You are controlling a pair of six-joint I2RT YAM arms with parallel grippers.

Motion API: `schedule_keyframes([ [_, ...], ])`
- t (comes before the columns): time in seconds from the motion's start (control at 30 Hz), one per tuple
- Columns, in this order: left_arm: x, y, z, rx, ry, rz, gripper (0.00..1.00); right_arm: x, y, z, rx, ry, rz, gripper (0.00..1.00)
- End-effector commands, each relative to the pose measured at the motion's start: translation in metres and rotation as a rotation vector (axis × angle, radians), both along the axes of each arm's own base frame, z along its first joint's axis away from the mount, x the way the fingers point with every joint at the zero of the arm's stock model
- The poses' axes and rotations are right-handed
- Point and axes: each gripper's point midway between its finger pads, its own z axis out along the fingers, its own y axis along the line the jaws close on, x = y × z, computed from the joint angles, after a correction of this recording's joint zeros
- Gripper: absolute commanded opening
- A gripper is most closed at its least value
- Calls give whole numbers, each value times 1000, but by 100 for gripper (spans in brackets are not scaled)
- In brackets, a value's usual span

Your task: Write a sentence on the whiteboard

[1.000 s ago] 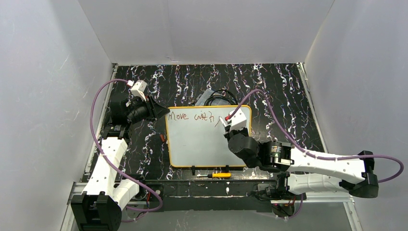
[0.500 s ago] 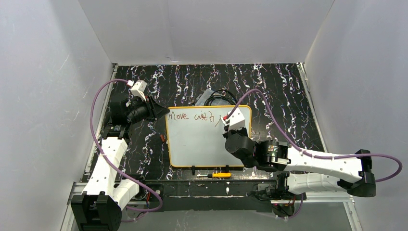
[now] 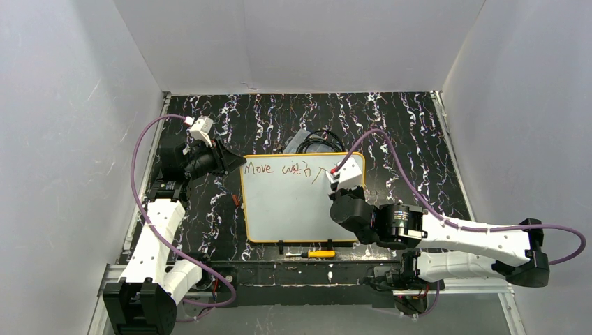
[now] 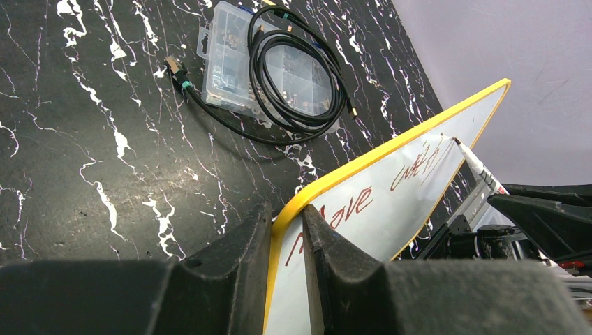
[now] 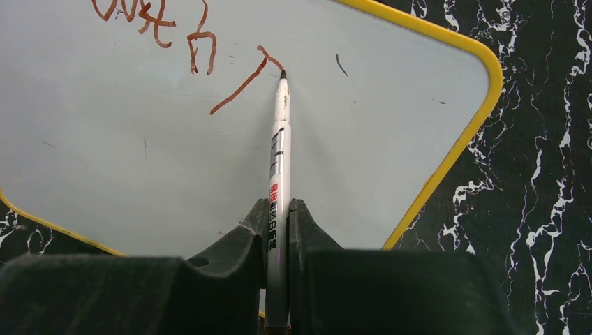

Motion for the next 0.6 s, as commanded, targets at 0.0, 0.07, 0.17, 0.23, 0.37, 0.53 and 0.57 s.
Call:
schedule_keyframes([
  [0.0, -7, -3, 7, -8, -8, -24, 20, 0, -6, 6, 29, 8, -26, 1],
  [0.07, -7, -3, 7, -8, -8, -25, 20, -1, -5, 3, 27, 18, -19, 1],
  [0.17, -6, -3, 7, -8, -6, -24, 20, -3, -4, -1, 30, 28, -10, 1],
  [0.23, -6, -3, 7, -7, -6, -23, 20, -4, -3, -1, 38, 31, -3, 1],
  [0.37, -6, -3, 7, -7, -8, -25, 20, -4, 1, -2, 41, 35, 6, 1],
  [0.53, -6, -3, 7, -7, -7, -24, 20, -3, 5, -2, 44, 28, 15, 1],
  [0.57, -6, -3, 7, -7, -6, -25, 20, -3, 6, -1, 46, 25, 16, 1],
])
